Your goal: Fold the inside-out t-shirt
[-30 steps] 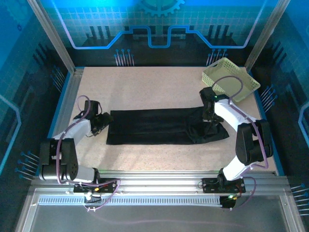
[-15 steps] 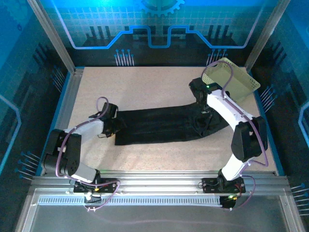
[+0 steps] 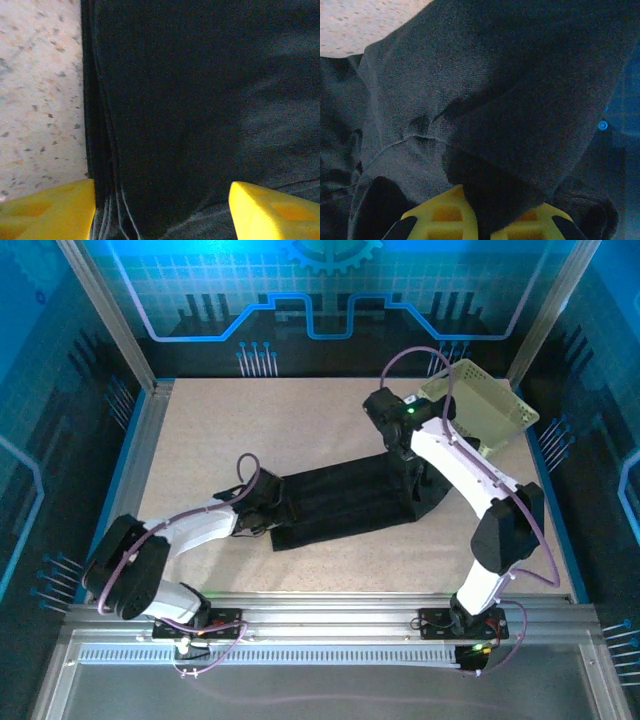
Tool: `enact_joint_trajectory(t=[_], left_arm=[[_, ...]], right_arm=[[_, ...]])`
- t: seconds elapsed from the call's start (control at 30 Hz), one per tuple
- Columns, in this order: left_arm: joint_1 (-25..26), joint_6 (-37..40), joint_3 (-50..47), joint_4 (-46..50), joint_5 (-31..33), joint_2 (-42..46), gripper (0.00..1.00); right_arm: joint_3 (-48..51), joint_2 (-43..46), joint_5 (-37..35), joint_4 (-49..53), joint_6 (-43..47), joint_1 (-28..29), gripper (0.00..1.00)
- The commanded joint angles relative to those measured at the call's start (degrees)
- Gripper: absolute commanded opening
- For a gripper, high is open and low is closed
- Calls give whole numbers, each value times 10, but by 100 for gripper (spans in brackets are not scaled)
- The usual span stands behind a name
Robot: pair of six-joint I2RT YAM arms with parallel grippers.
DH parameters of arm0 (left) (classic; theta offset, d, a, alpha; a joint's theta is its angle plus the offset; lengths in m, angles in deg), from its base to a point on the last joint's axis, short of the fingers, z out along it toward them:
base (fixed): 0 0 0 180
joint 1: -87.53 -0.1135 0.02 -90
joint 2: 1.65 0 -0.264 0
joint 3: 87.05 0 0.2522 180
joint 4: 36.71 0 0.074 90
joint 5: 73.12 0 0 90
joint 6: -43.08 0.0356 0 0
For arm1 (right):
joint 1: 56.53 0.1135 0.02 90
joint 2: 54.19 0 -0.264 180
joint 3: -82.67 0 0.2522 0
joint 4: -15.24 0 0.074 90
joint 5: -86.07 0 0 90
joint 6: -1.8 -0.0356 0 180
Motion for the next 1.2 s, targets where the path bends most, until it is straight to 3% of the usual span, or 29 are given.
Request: enact_joint_trajectory(t=[0.0, 0.13, 0.37, 0.53, 0.87, 1.17], left_arm=[[-28, -8, -16, 11, 10, 39, 71], [-56, -3, -27, 14, 5, 44, 71], [-57, -17, -52, -35, -14, 16, 68], [-54, -29, -65, -71, -33, -5, 62], [-34, -37, -81, -109, -43, -20, 40], [-15, -50, -86, -134, -48, -45, 36]], right_arm=[[-19, -7, -15, -3, 42, 38, 0], [-17, -18, 10, -6, 40, 71, 0], [-34, -45, 68, 13, -13, 129, 0], [-62, -79, 125, 33, -73, 152, 0], [-113, -122, 251, 15, -129, 188, 1], [-117, -134, 328, -22, -158, 208, 2]])
